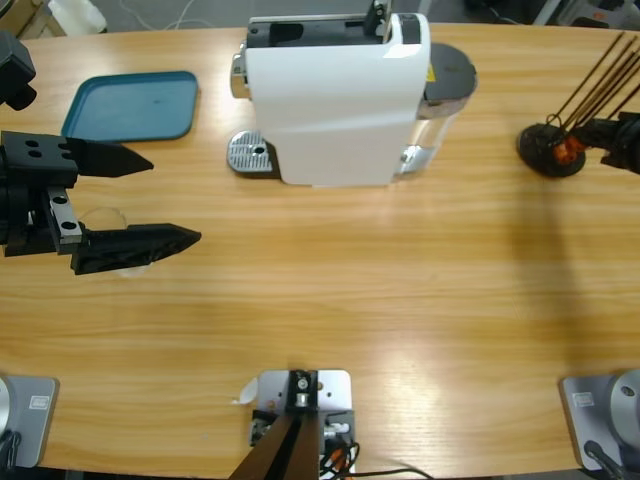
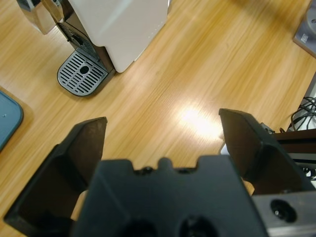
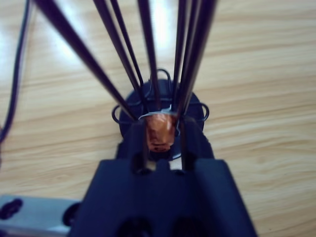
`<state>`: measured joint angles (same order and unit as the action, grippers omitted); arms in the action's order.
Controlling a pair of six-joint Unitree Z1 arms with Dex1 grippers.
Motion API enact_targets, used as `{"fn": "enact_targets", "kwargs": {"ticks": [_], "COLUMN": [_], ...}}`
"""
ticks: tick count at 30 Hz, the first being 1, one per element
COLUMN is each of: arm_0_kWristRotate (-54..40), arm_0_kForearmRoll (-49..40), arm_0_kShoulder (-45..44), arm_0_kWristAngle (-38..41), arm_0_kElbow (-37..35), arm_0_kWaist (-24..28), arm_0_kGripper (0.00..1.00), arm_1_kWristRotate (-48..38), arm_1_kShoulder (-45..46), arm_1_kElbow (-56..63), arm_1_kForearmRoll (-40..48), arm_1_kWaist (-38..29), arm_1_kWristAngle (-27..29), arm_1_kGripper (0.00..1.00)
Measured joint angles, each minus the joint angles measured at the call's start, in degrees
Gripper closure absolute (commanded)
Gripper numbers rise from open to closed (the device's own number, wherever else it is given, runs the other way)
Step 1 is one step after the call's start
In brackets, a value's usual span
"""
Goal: Pour coffee
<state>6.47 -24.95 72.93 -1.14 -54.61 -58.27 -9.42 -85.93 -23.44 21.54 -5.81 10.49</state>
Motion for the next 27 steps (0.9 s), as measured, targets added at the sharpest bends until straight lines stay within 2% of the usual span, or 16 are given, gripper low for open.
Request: {"fn": "enact_targets", "kwargs": {"ticks": [4,5,6,7,23,24,25,27], "arm_0_kWristRotate": [0.0,0.0,0.0,0.0,0.0,0.0,0.1,0.2], "arm_0_kForearmRoll": [0.0,0.0,0.0,0.0,0.1,0.1,0.1,0.1], "arm_0_kShoulder": [0.0,0.0,0.0,0.0,0.0,0.0,0.0,0.0], "arm_0_kWristAngle": [0.0,0.0,0.0,0.0,0.0,0.0,0.0,0.0], "arm_0_kElbow": [0.2,0.3,0.3,0.3,0.3,0.3,0.3,0.3], "arm_0_kWaist": [0.0,0.0,0.0,0.0,0.0,0.0,0.0,0.0], "arm_0_kGripper": [0.018,0.018,0.018,0.018,0.018,0.018,0.018,0.018], "arm_1_kWristRotate": [0.1,0.1,0.1,0.1,-2.0,-2.2,-2.3,-2.5], "arm_1_kShoulder": [2.3,2.5,2.7,2.9,7.4,7.2,6.6,5.4], "arm_1_kElbow": [-1.1,-1.1,-1.2,-1.2,-1.0,-0.9,-0.8,-0.7], "arm_1_kForearmRoll": [-2.0,-2.3,-2.4,-2.4,-7.4,-7.4,-7.4,-7.0], "arm_1_kWaist": [0.4,0.4,0.4,0.4,-0.5,-0.5,-0.5,-0.5], "arm_1_kWristAngle": [0.2,0.3,0.3,0.3,0.2,0.2,0.2,0.2], "arm_1_kGripper": [0.989,0.786,0.494,0.358,0.369,0.386,0.477,0.501]}}
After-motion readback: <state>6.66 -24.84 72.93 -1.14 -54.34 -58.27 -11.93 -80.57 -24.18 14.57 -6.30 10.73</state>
